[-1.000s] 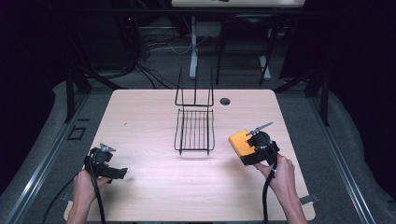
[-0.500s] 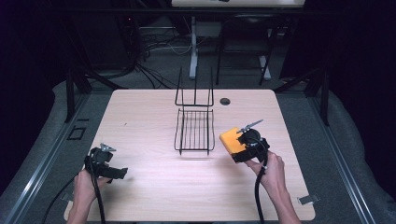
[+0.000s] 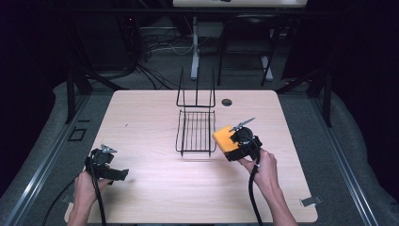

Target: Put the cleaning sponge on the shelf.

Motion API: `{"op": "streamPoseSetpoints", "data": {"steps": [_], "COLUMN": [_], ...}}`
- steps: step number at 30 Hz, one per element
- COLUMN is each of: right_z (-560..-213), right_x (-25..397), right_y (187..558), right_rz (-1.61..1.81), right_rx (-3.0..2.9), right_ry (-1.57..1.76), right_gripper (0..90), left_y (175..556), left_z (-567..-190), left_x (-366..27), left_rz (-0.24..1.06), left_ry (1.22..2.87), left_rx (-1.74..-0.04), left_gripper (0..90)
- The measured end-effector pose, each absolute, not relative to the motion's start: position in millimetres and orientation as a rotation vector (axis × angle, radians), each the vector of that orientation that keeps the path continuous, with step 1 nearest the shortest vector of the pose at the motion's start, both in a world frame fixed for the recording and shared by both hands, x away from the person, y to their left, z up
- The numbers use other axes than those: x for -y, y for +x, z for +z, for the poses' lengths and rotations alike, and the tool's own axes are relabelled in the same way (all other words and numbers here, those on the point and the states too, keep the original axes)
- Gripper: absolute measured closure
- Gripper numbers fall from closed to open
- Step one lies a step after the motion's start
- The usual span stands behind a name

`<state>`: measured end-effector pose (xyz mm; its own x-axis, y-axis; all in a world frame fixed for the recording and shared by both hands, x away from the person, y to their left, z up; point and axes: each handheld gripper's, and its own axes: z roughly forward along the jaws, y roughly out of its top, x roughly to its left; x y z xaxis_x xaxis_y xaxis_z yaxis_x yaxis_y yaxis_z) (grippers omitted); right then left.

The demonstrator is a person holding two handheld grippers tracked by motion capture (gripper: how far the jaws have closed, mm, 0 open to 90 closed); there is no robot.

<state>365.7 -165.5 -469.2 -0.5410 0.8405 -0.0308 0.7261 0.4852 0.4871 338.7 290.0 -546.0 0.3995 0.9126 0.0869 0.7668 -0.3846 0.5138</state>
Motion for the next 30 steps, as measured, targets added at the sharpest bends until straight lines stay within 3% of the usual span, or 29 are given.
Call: {"op": "streamPoseSetpoints", "data": {"steps": [30], "right_z": [-479], "right_x": [121], "right_y": [380], "right_rz": [0.702], "right_rx": [-2.478], "right_ry": [1.267], "right_gripper": [27.0], "left_y": [339], "left_z": [-546], "left_x": [-290], "left_rz": [0.509], "left_ry": [2.272], "left_rx": [-1.443], "left_gripper": [0.1]}}
